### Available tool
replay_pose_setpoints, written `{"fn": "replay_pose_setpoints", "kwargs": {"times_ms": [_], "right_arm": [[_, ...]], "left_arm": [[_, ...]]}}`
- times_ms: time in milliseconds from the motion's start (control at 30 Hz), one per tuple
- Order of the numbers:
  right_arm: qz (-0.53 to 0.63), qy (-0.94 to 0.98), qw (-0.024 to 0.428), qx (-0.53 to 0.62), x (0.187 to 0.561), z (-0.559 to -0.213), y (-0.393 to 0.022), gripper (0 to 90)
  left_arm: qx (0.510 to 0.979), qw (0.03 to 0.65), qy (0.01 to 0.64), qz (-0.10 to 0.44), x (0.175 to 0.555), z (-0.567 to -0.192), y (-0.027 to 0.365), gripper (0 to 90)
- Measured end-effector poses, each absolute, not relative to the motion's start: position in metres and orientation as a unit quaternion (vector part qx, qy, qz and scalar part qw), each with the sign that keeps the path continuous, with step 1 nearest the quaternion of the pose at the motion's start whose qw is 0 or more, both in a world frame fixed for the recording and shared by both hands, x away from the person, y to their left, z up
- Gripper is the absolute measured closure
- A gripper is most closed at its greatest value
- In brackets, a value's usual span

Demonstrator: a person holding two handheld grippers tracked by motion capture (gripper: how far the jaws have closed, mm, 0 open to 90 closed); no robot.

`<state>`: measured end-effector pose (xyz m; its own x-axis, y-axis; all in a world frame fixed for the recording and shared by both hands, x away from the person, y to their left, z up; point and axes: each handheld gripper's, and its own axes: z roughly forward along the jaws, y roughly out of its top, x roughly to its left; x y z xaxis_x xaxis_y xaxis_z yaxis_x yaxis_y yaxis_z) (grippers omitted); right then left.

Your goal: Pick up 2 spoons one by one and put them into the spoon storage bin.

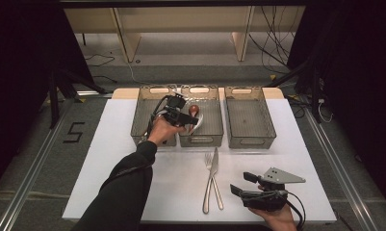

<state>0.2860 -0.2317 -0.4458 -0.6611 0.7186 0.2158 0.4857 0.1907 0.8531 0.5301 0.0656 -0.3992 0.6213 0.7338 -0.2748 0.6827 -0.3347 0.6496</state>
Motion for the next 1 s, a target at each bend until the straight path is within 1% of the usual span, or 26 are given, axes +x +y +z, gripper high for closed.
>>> {"fn": "replay_pose_setpoints", "kwargs": {"times_ms": [67, 200, 433, 667, 1000], "right_arm": [[0.498, 0.764, 0.117, 0.394, 0.286, -0.446, -0.232, 30.8], [0.498, 0.763, 0.118, 0.394, 0.286, -0.445, -0.232, 30.8], [0.498, 0.763, 0.118, 0.395, 0.286, -0.446, -0.232, 30.9], [0.496, 0.765, 0.117, 0.394, 0.285, -0.446, -0.23, 30.8], [0.494, 0.766, 0.117, 0.394, 0.285, -0.446, -0.228, 30.9]], "left_arm": [[0.816, 0.377, 0.436, 0.034, 0.529, -0.395, 0.065, 49.7], [0.813, 0.386, 0.435, 0.031, 0.523, -0.389, 0.069, 40.8], [0.807, 0.408, 0.425, 0.021, 0.506, -0.382, 0.081, 32.6], [0.799, 0.432, 0.418, 0.025, 0.481, -0.381, 0.096, 28.8], [0.794, 0.456, 0.401, 0.029, 0.442, -0.393, 0.116, 27.1]]}}
